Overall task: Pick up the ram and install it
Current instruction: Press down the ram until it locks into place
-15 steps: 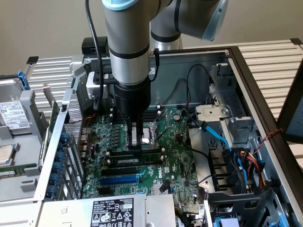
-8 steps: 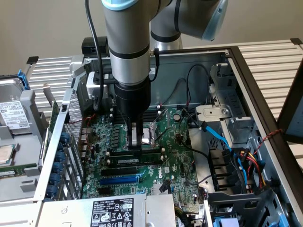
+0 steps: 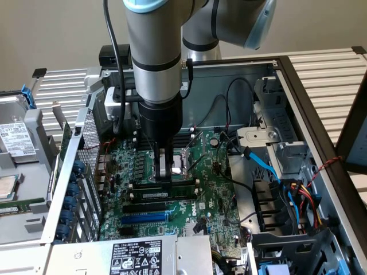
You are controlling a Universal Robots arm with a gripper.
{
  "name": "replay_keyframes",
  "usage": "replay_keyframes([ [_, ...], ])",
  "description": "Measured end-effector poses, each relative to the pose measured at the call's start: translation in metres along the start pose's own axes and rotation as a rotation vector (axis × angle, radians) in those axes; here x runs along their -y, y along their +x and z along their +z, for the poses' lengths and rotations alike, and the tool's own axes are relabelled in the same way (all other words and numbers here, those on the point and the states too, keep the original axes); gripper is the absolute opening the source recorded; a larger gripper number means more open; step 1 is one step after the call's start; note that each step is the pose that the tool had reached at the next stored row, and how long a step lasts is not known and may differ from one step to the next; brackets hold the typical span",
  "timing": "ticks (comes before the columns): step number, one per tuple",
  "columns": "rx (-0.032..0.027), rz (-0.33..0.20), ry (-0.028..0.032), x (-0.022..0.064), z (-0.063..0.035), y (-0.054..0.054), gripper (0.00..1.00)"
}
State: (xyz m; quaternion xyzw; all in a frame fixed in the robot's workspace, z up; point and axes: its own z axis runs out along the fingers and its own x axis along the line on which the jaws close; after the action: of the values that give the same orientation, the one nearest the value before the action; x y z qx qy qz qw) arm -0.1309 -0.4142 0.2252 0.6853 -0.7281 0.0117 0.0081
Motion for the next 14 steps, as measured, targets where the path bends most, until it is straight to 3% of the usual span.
replay_keyframes([
  [3, 0.0019, 0.000, 0.0018, 0.0003, -0.0033, 0.000, 0.11],
  [5, -0.0032, 0.000, 0.0003, 0.0002, -0.0120, 0.000, 0.11],
  [9, -0.0065, 0.000, -0.0004, 0.0002, -0.0276, 0.001, 0.11],
  [14, -0.0069, 0.000, -0.0003, 0.0002, -0.0281, 0.001, 0.11],
])
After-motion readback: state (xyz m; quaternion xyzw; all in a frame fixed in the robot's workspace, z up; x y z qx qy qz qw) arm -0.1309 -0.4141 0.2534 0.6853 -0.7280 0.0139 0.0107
